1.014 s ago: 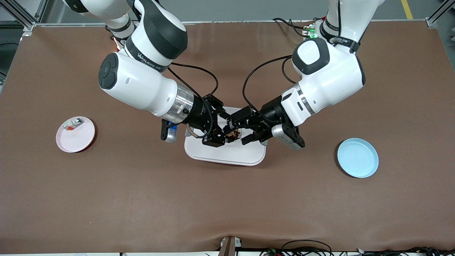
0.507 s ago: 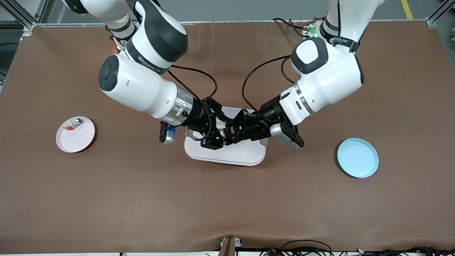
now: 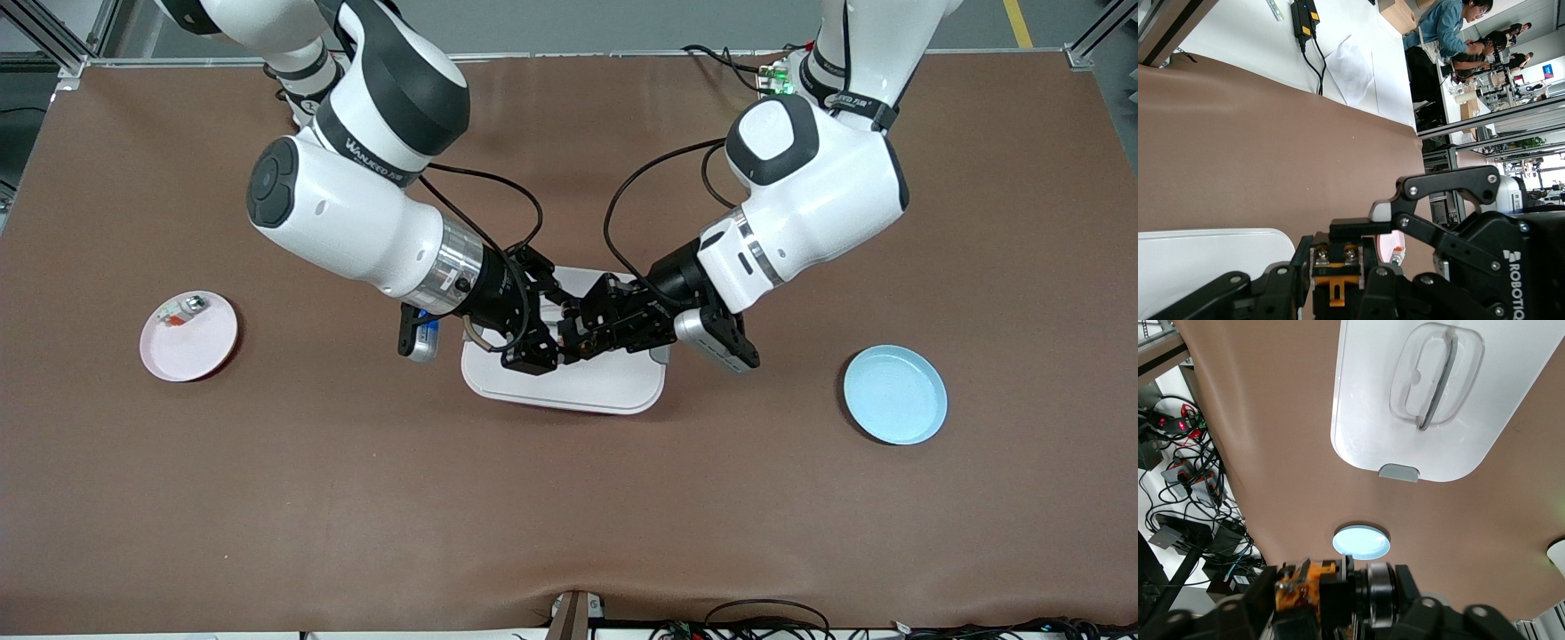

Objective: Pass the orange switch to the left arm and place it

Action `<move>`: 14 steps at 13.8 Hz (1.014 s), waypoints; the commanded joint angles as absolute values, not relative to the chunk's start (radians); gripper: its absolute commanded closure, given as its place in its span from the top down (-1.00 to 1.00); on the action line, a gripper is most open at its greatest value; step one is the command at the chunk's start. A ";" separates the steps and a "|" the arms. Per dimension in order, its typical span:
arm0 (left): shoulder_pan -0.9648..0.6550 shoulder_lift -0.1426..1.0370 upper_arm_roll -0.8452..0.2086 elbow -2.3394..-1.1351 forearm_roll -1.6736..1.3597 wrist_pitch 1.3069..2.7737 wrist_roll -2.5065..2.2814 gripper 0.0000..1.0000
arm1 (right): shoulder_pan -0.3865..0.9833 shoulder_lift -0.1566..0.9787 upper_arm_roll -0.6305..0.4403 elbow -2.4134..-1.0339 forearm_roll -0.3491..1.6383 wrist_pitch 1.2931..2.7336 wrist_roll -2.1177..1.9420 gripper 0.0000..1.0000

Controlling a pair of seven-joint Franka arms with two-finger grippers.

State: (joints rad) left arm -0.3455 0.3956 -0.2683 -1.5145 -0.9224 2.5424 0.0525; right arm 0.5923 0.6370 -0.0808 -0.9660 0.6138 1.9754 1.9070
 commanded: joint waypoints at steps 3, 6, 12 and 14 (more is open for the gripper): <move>-0.351 0.397 -0.267 -1.511 -0.908 2.562 0.058 -0.86 | 0.577 0.646 -0.074 -0.925 0.592 1.956 1.883 1.00; -0.331 0.319 -0.264 -1.580 -0.868 2.560 0.054 -0.86 | 0.540 0.640 -0.074 -0.927 0.589 1.892 1.757 1.00; -0.267 0.166 -0.264 -1.764 -0.787 2.553 0.051 -0.86 | 0.442 0.605 -0.074 -0.927 0.529 1.637 1.386 1.00; -0.233 0.105 -0.265 -1.827 -0.741 2.551 0.051 -0.86 | 0.416 0.592 -0.074 -0.927 0.500 1.560 1.291 1.00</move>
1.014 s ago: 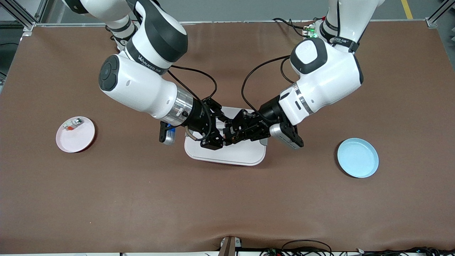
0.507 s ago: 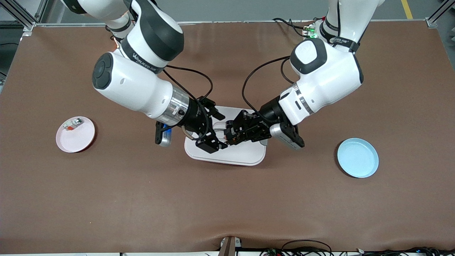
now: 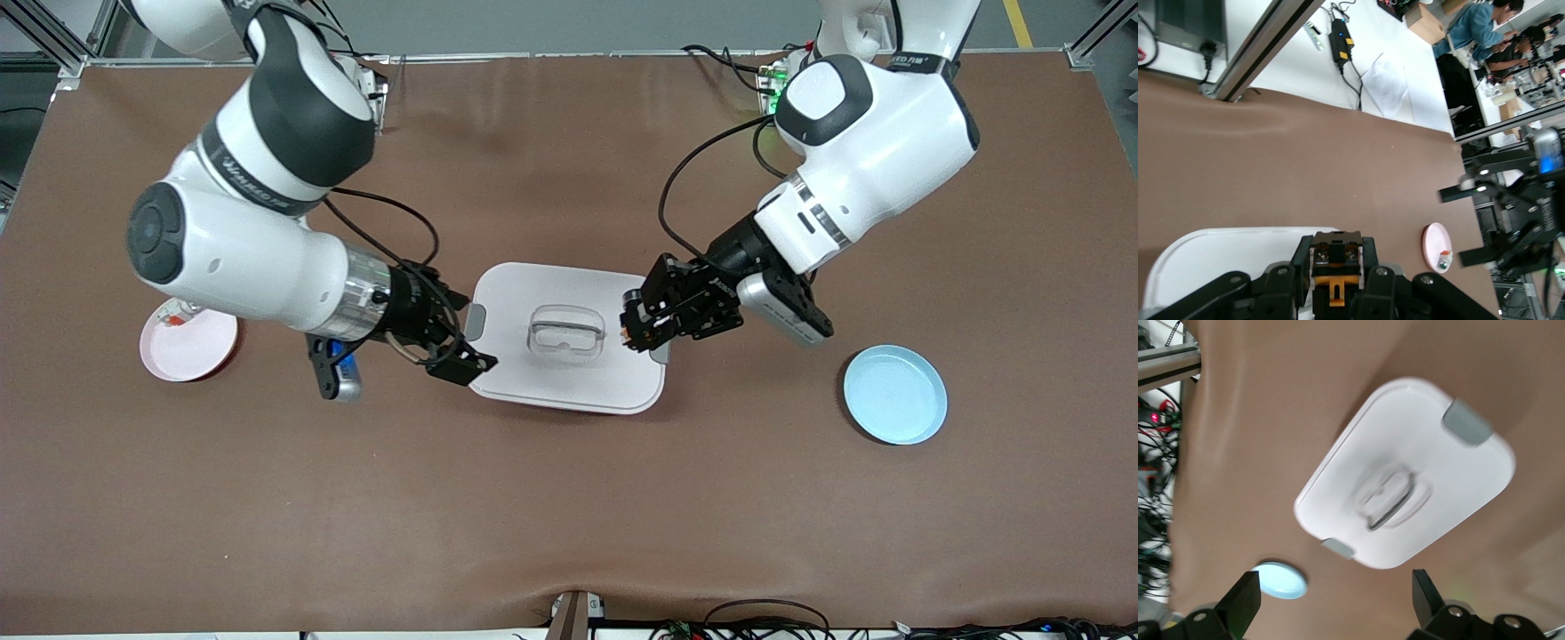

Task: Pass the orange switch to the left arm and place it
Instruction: 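Open the right gripper and withdraw it while the left gripper pulls the switch away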

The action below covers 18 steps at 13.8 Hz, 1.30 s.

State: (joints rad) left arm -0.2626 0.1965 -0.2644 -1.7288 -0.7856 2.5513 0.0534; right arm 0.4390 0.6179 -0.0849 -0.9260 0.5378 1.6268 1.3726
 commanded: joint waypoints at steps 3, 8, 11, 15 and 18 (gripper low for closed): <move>-0.177 0.052 -0.265 -1.859 -0.651 2.459 0.051 -0.86 | 0.382 0.563 -0.072 -0.928 0.427 1.426 1.120 1.00; -0.094 0.017 -0.265 -1.816 -0.453 2.268 0.025 -0.86 | 0.305 0.534 -0.072 -0.930 0.353 1.238 0.884 1.00; -0.058 -0.003 -0.265 -1.763 -0.251 2.125 0.023 -0.86 | 0.299 0.532 -0.072 -0.930 0.279 1.152 0.780 1.00; -0.038 0.005 -0.265 -1.698 -0.088 1.976 0.021 -0.86 | 0.255 0.517 -0.069 -0.931 0.217 1.083 0.649 1.00; 0.011 -0.002 -0.265 -1.697 -0.086 1.921 0.020 -0.86 | 0.218 0.506 -0.071 -0.936 0.146 1.036 0.456 1.00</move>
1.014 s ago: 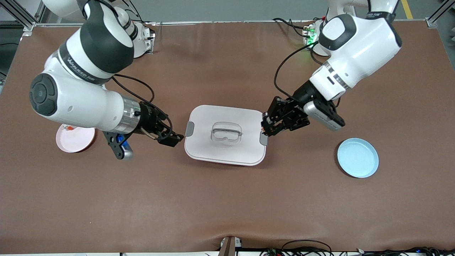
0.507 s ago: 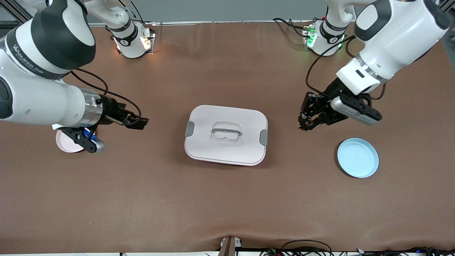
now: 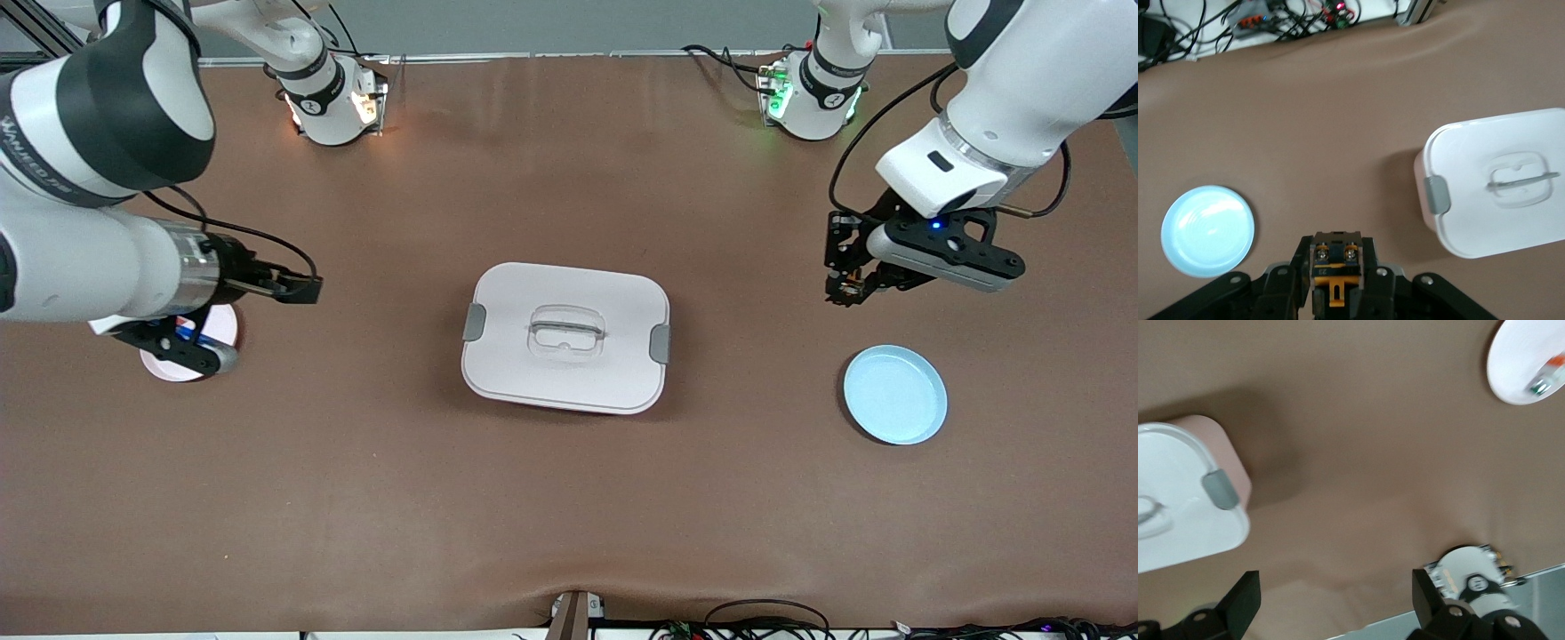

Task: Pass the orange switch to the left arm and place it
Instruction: 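Open the right gripper and withdraw it while the left gripper pulls the switch away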

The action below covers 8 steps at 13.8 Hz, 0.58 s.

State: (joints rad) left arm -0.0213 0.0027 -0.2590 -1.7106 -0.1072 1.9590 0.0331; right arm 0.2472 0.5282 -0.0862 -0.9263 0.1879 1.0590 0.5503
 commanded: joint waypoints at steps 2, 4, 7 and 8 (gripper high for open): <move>0.066 0.003 -0.267 -1.697 -0.089 1.908 0.003 -0.86 | 0.199 0.506 -0.071 -0.937 0.146 1.035 0.437 1.00; 0.116 -0.002 -0.267 -1.686 -0.091 1.870 -0.005 -0.88 | 0.190 0.505 -0.069 -0.943 0.137 1.032 0.385 1.00; 0.208 0.002 -0.267 -1.658 -0.095 1.795 -0.008 -0.95 | 0.190 0.506 -0.069 -0.943 0.106 1.032 0.361 1.00; 0.239 0.003 -0.267 -1.658 -0.095 1.766 -0.008 -0.95 | 0.187 0.506 -0.069 -0.942 0.104 1.032 0.335 1.00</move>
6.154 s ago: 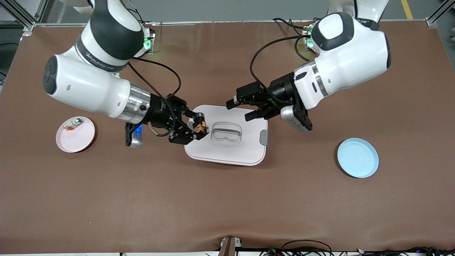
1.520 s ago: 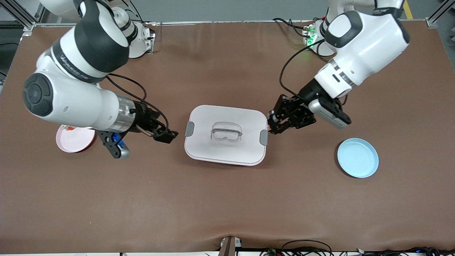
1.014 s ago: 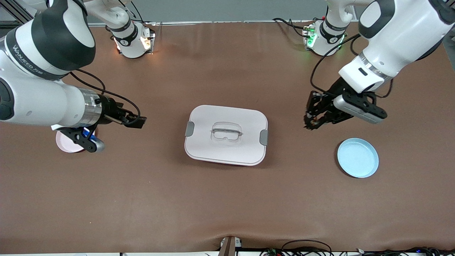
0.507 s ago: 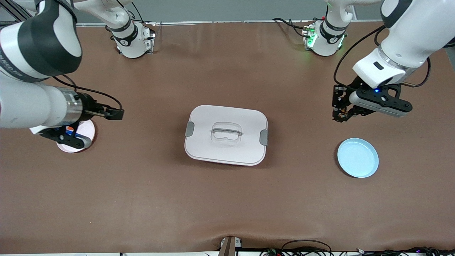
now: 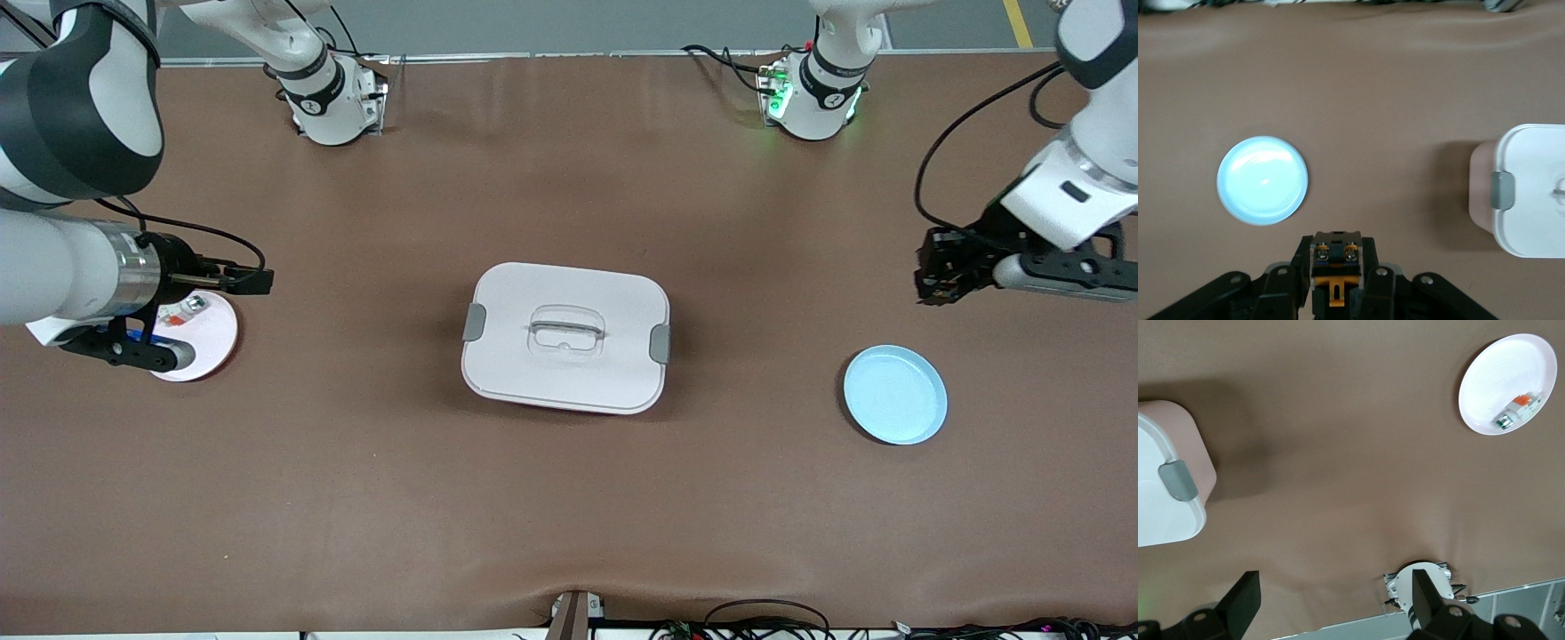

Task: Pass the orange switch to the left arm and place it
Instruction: 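Carry the switch with the left gripper over the light-blue plate and lower it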

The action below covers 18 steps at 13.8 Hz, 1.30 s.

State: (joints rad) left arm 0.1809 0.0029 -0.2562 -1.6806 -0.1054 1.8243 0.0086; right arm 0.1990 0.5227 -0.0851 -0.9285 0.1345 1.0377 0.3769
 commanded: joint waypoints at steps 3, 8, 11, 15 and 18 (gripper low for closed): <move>0.317 0.027 -0.268 -1.663 -0.101 1.720 -0.151 -0.95 | 0.178 0.506 -0.072 -0.942 0.097 1.032 0.260 1.00; 0.356 0.046 -0.267 -1.667 -0.086 1.715 -0.490 -0.96 | 0.147 0.505 -0.075 -0.942 -0.014 1.032 0.104 1.00; 0.371 0.049 -0.265 -1.678 -0.078 1.730 -0.659 -0.96 | 0.112 0.445 -0.075 -0.940 -0.014 1.032 0.103 1.00; 0.368 0.049 -0.273 -1.758 -0.015 1.827 -0.880 -0.96 | 0.106 0.416 -0.074 -0.940 -0.046 1.032 0.103 1.00; 0.368 0.049 -0.273 -1.824 -0.014 1.896 -1.001 -0.96 | 0.101 0.388 -0.074 -0.940 -0.052 1.032 0.075 1.00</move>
State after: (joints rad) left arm 0.3639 0.0628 -0.2658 -1.7736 -0.0360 1.8463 -0.9266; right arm 0.1107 0.4172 -0.0868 -0.9261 -0.0256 1.0349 0.1069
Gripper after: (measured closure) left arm 0.670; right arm 0.000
